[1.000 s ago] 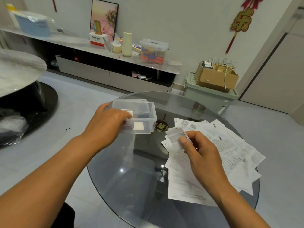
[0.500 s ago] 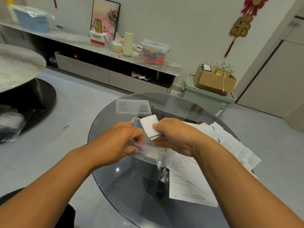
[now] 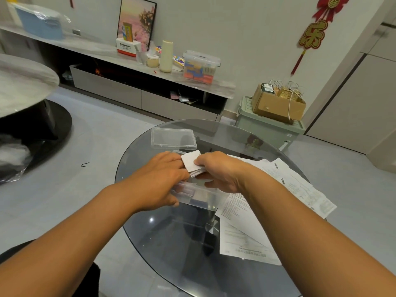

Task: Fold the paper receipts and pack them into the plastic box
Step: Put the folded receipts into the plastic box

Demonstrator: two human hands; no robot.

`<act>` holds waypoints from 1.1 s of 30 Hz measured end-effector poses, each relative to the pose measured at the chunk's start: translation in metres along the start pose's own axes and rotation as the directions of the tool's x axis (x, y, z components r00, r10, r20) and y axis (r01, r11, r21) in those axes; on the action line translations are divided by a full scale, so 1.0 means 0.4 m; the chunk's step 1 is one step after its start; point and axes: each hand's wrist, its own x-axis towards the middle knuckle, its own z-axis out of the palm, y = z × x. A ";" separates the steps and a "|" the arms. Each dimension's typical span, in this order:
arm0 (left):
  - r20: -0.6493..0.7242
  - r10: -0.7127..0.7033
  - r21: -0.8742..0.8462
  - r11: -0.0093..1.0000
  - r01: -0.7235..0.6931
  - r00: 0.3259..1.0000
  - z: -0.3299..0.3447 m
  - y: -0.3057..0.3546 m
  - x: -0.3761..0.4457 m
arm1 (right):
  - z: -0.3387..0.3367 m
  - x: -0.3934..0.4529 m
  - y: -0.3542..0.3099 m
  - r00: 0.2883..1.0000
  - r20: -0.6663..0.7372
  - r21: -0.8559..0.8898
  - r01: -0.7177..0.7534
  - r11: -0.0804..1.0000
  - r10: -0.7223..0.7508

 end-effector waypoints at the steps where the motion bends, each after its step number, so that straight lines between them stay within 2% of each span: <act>1: -0.008 0.001 0.033 0.999 -0.001 1.000 0.000 0.001 0.007 | 0.000 0.005 0.001 1.000 -0.008 -0.017 0.001 1.000 -0.001; 6: 0.024 0.000 0.102 0.995 -0.002 1.000 0.002 -0.003 0.013 | -0.006 -0.012 0.003 0.999 0.038 -0.074 0.038 0.997 -0.035; 9: 0.042 0.011 0.107 0.994 -0.015 0.999 0.001 -0.006 0.014 | -0.028 -0.053 -0.014 0.978 -0.057 -0.271 0.177 0.946 -0.199; 11: 0.036 0.027 0.092 0.995 -0.030 0.999 0.001 -0.009 0.015 | -0.047 -0.076 -0.030 0.897 -0.149 -0.552 0.274 0.787 -0.416; 12: 0.028 0.034 0.076 0.996 -0.036 0.999 0.001 -0.011 0.015 | -0.055 -0.086 -0.037 0.846 -0.147 -0.681 0.290 0.673 -0.513; 14: 0.028 0.034 0.044 0.998 -0.035 0.999 0.002 -0.011 0.018 | -0.062 -0.102 -0.043 0.784 -0.070 -0.843 0.284 0.457 -0.616; 17: 0.049 0.025 0.016 1.000 -0.026 0.998 0.000 -0.007 0.019 | -0.041 -0.104 -0.031 0.782 0.069 -0.938 0.262 0.226 -0.620; 21: 0.071 0.031 -0.038 0.999 -0.028 0.997 0.002 -0.009 0.019 | -0.005 -0.041 -0.001 0.788 0.101 -0.978 0.191 0.086 -0.608; 24: 0.075 0.018 -0.147 0.989 -0.006 0.997 0.011 -0.017 0.017 | 0.017 0.007 0.007 0.830 0.098 -0.974 0.193 0.118 -0.549; 27: 0.072 -0.008 -0.305 0.952 0.030 0.997 0.008 -0.026 0.008 | 0.027 0.039 -0.002 0.863 0.058 -0.942 0.214 0.260 -0.502; 30: -0.014 -0.110 -0.483 0.871 0.090 0.994 -0.016 -0.034 -0.012 | 0.021 0.045 -0.004 0.909 0.061 -0.883 0.243 0.402 -0.413; 33: -0.074 -0.214 -0.430 0.888 0.162 0.974 -0.033 -0.048 -0.025 | 0.005 0.042 0.005 0.931 0.080 -0.824 0.263 0.501 -0.356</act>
